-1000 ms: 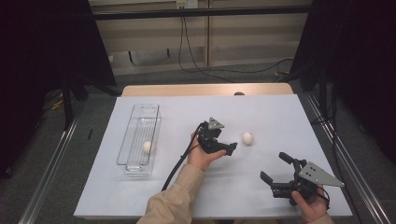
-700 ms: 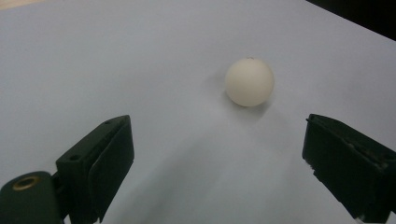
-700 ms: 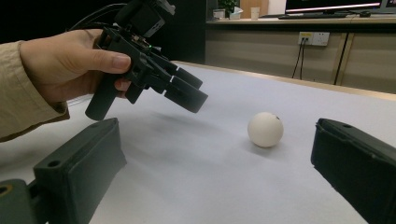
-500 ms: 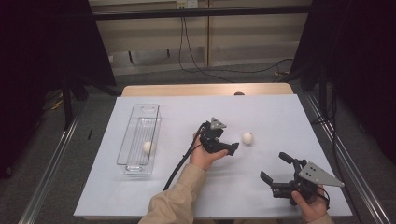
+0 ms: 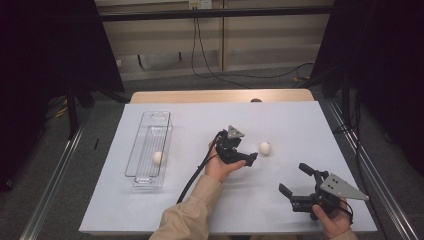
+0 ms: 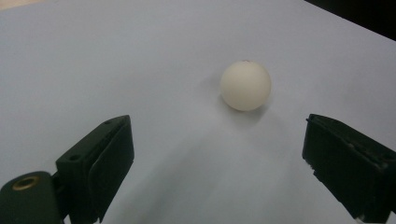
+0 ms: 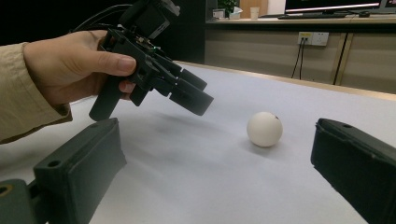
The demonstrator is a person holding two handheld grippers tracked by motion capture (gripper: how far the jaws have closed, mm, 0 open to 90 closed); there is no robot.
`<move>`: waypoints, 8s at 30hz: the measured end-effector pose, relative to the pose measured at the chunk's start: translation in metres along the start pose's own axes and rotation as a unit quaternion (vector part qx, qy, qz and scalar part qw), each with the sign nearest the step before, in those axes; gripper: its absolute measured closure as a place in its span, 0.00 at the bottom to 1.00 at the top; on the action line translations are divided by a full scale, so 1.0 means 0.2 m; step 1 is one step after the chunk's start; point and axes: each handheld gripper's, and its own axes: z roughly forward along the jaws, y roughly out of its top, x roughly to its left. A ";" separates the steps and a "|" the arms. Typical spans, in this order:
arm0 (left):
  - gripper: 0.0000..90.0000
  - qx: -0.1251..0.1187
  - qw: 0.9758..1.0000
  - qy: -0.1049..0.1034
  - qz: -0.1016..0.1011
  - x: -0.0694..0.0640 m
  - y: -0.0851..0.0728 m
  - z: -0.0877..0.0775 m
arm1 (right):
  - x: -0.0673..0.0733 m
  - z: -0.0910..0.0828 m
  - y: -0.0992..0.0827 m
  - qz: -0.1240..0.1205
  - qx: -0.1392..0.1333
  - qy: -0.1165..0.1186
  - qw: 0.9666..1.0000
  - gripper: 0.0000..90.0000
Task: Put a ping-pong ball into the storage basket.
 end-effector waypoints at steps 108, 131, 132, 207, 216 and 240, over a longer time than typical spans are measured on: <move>0.40 0.024 0.999 -0.040 0.009 -0.06 0.09 0.32 | 0.00 0.00 0.00 -0.001 0.000 0.002 1.000 0.02; 0.57 0.037 0.998 -0.044 0.007 -0.07 0.11 0.33 | -0.01 -0.01 0.00 0.000 -0.001 0.002 1.000 0.02; 0.57 0.036 0.998 -0.049 0.007 -0.07 0.11 0.33 | -0.01 -0.01 0.00 0.000 -0.001 0.001 1.000 0.02; 0.57 0.054 0.997 -0.045 -0.015 0.10 0.02 -0.12 | 0.01 0.00 0.00 -0.005 0.000 0.002 1.000 0.02; 0.57 0.052 0.998 -0.036 -0.021 0.13 0.02 -0.16 | 0.00 0.00 0.00 -0.005 0.000 0.003 1.000 0.02; 0.57 0.043 0.998 -0.013 -0.049 0.22 0.03 -0.32 | 0.01 0.00 0.00 -0.006 -0.001 0.006 1.000 0.02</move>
